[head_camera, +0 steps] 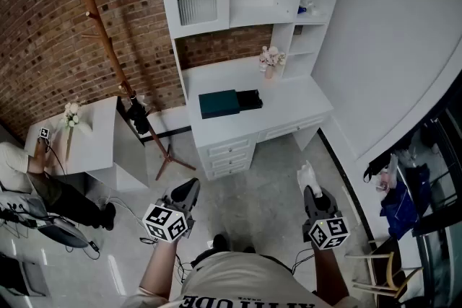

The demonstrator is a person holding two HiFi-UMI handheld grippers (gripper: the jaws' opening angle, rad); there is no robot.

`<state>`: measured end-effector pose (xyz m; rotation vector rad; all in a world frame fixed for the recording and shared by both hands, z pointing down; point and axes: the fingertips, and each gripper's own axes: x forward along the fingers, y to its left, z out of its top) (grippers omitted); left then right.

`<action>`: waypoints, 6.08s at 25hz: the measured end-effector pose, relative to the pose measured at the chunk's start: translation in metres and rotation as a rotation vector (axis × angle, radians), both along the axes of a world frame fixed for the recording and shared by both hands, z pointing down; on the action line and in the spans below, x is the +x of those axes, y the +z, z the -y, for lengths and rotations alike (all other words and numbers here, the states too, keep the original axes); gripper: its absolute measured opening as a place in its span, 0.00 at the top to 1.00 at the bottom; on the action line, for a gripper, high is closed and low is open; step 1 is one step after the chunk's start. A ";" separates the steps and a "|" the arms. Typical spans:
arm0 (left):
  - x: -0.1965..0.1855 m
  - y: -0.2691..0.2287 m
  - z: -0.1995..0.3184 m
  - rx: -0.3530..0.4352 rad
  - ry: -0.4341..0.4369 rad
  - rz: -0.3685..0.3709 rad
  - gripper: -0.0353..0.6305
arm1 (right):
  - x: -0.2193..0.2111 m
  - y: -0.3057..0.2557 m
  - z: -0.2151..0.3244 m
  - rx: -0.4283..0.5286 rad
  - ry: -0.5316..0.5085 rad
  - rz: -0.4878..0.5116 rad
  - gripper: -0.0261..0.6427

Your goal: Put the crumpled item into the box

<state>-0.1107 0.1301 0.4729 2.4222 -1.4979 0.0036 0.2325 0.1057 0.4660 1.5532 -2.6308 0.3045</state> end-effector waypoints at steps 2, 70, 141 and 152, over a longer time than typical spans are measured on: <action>-0.001 0.002 0.001 -0.002 0.002 0.000 0.91 | -0.001 0.002 0.000 -0.002 0.000 -0.002 0.85; -0.045 0.044 0.178 -0.066 0.016 0.048 0.91 | -0.061 0.034 0.185 -0.088 -0.019 0.004 0.85; -0.081 0.116 0.509 -0.107 0.051 0.147 0.91 | -0.161 0.154 0.532 -0.419 -0.230 -0.040 0.85; -0.051 0.122 0.515 -0.118 -0.140 0.081 0.91 | -0.171 0.201 0.575 -0.496 -0.429 -0.114 0.85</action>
